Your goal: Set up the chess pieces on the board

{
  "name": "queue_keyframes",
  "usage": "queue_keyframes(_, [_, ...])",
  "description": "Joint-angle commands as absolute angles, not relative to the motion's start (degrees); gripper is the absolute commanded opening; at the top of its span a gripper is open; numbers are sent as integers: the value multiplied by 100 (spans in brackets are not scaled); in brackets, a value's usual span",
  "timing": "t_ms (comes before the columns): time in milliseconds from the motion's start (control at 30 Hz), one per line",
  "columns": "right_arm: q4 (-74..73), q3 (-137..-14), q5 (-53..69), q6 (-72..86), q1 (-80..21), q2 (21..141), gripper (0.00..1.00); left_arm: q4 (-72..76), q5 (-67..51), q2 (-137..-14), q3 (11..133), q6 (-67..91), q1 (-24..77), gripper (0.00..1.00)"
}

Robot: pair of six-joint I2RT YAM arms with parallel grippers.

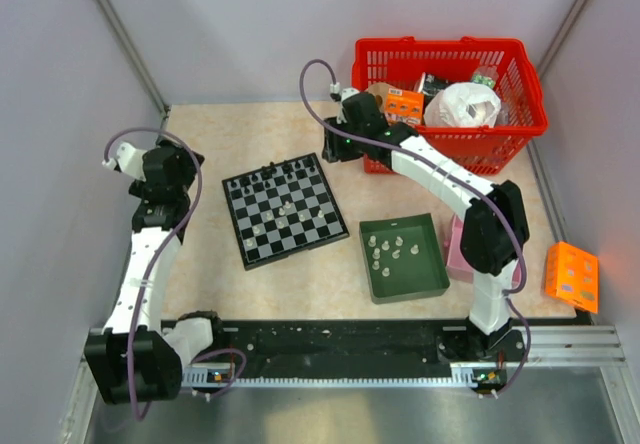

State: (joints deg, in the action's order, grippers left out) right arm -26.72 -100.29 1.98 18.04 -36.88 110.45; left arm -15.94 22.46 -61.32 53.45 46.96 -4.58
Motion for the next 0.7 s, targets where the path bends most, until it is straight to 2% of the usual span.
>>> queue_keyframes(0, [-2646,-9608,702,2118,-3814,10670,42,-670,1680,-5907,4519,4940,-483,99])
queue_keyframes(233, [-2724,-8965,660,2031,-4183,10766,42,-729,1634,-6275,4605,4157,-483,99])
queue_keyframes(433, [-3005,-9324,247,1872,-4570,11328,41,-449,968,-6416,4632,4139,-492,99])
queue_keyframes(667, [-3050,-9360,131,1819,-4597,11698,38,-421,1055,-6381,4509,4140,-492,99])
